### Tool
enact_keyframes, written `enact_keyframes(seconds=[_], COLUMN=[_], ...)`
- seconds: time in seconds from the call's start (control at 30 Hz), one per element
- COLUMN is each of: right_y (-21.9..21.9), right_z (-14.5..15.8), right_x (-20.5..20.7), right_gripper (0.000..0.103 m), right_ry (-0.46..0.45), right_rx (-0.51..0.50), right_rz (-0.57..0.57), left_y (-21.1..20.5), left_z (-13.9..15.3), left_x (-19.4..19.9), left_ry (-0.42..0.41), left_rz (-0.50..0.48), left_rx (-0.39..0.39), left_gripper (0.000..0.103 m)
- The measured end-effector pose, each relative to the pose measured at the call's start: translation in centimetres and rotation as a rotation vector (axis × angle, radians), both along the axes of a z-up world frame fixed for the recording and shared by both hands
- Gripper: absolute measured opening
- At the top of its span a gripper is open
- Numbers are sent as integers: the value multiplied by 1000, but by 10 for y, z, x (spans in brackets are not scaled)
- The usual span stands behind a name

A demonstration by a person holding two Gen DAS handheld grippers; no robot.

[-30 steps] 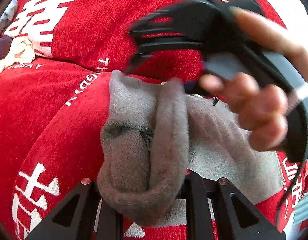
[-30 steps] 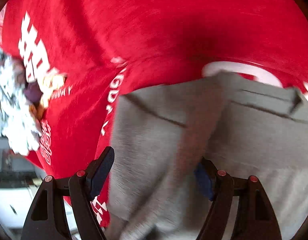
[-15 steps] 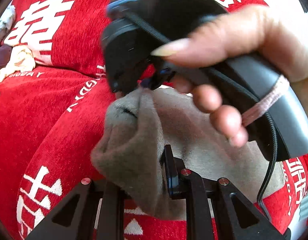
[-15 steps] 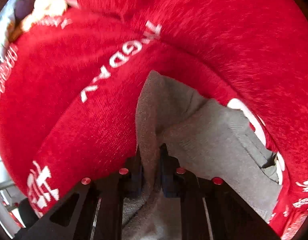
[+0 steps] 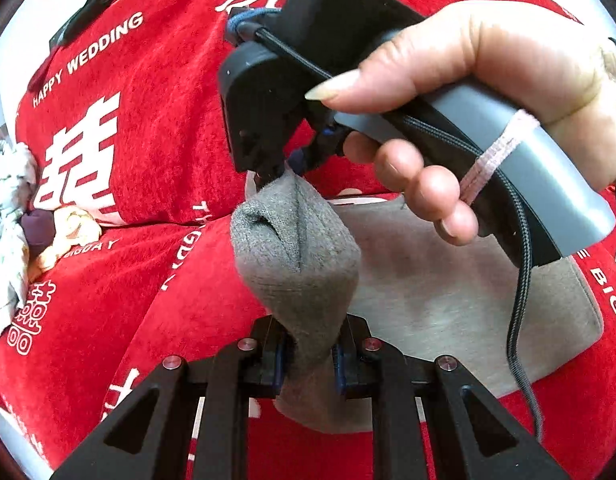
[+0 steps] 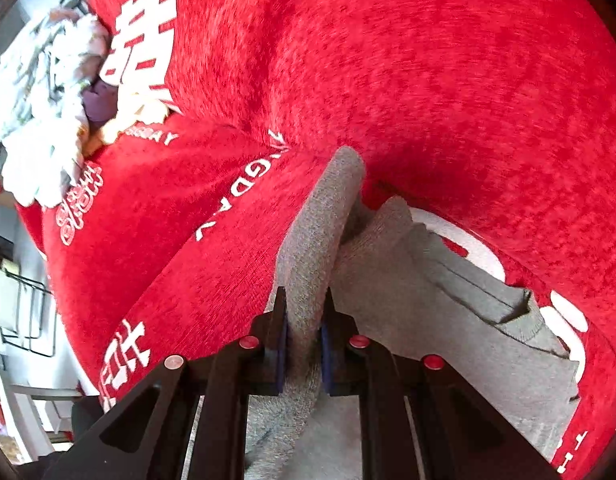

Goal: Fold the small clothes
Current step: 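Hold the gathered sweater edge with both grippers and lift it, then fold the held sweater side over onto the rest with both grippers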

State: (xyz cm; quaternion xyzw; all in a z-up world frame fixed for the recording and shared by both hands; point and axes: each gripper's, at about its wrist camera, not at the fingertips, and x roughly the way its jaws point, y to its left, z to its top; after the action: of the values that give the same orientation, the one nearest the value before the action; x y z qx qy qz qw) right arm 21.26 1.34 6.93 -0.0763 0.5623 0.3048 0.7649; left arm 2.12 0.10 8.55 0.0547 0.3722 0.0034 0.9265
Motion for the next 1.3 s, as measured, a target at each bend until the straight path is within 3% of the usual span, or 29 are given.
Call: enact_keyframes(seconds=[0.27,0.8,1.0,1.3], right_y=[-62,-188,-241,-280], right_z=[20,45,36,14], right_x=[2,-4,-7,-9], right_gripper=[14,14,14,14], right_ry=[-1,-34,-28,-2], right_rx=[125,275,319,347], right_rz=[-49,-118,-164,-207], left_y=[-42,-119,-158,-185], left_z=[14,49,43,23], left_x=[-3,-6,-6,1], left_ry=[-2,20,46,139], left_rz=[-22,-152,-212,-242], left_rx=[100,100,105,83], left_gripper=[19,19,19,19])
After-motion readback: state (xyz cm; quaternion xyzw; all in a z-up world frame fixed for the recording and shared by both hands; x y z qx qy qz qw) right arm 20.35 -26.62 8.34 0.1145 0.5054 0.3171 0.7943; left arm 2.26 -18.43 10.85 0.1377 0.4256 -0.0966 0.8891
